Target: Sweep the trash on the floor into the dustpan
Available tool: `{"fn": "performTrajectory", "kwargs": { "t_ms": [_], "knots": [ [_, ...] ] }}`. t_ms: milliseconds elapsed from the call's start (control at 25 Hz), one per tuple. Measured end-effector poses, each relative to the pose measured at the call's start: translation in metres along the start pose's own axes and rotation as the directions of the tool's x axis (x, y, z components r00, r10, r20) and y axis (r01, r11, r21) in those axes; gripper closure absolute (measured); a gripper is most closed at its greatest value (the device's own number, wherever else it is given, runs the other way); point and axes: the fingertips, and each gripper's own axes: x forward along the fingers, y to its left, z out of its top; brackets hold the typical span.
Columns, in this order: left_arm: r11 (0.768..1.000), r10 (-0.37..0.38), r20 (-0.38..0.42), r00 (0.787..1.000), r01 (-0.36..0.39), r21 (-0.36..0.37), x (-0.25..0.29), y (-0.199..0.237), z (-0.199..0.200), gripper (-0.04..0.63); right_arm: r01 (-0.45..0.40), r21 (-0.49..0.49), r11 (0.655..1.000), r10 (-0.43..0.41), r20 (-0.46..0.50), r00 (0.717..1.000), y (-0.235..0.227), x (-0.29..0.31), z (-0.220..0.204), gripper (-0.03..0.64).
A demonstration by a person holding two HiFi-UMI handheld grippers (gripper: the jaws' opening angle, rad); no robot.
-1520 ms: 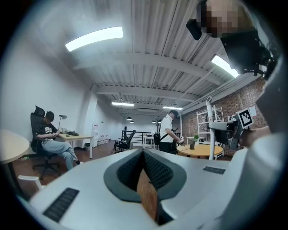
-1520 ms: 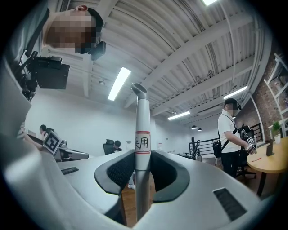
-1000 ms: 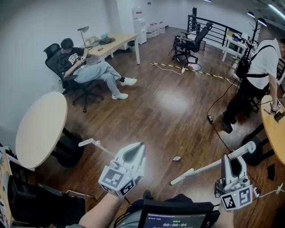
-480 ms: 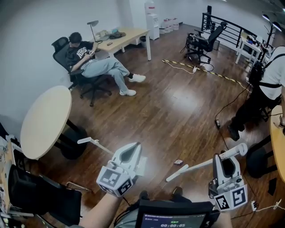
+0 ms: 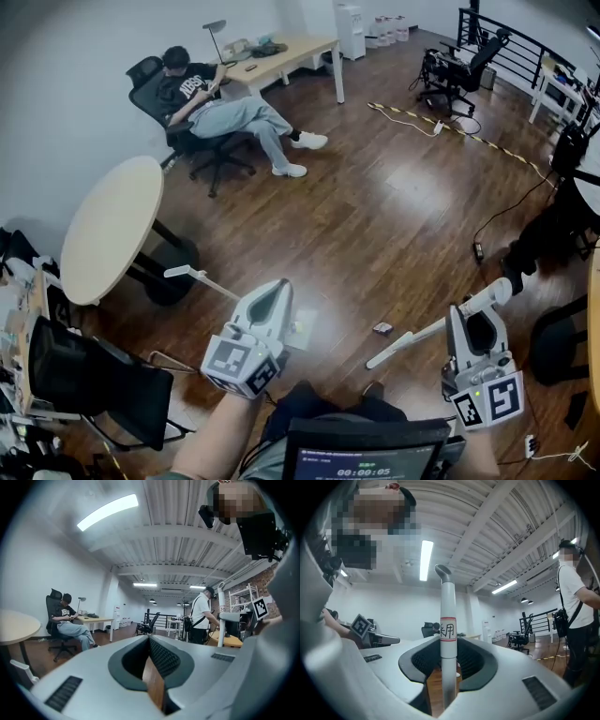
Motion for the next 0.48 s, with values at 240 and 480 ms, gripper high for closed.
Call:
{"fn": "performTrajectory", "kwargs": {
  "t_ms": [240,480],
  "knots": [
    [0.997,-0.077,0.001,0.997,0.077,0.006,0.037,-0.003,-0.004,0.594,0.029,-0.034,0.999,-0.031,-0.037,0.999,-0.024,0.020,-0.017,0.499],
    [0.990,-0.141,0.023,0.990,0.141,-0.015,0.050,0.034,0.001,0.594,0.081,-0.091,0.993,-0.081,-0.001,0.997,-0.010,0.032,-0.015,0.499]
  ]
}}
